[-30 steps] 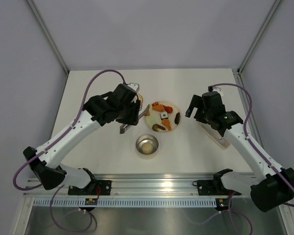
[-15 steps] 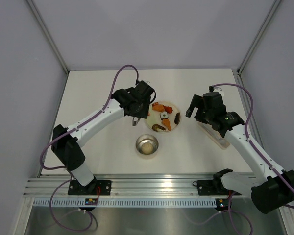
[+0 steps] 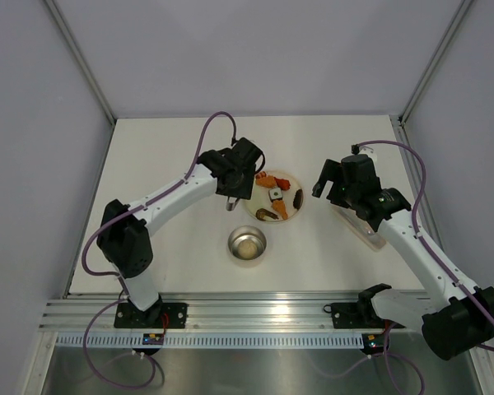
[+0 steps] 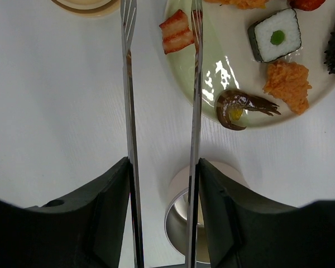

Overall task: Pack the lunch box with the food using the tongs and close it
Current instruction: Pick up the fake food from the plate.

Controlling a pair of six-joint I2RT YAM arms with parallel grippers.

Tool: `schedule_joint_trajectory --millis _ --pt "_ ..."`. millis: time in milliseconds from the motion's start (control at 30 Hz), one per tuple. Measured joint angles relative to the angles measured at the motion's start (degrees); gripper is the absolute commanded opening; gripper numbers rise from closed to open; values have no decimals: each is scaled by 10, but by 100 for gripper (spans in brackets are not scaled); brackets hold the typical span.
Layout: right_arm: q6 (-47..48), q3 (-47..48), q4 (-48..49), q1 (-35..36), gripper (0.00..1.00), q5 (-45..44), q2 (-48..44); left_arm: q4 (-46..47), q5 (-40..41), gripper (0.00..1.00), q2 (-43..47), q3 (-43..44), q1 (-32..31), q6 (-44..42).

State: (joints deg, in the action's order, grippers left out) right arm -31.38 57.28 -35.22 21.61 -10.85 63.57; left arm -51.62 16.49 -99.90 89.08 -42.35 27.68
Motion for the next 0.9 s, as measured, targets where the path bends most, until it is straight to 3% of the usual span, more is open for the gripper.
schedule_joint_trajectory --millis 900 --pt "0 -3 0 0 99 0 -1 25 -61 49 -4 -44 -3 23"
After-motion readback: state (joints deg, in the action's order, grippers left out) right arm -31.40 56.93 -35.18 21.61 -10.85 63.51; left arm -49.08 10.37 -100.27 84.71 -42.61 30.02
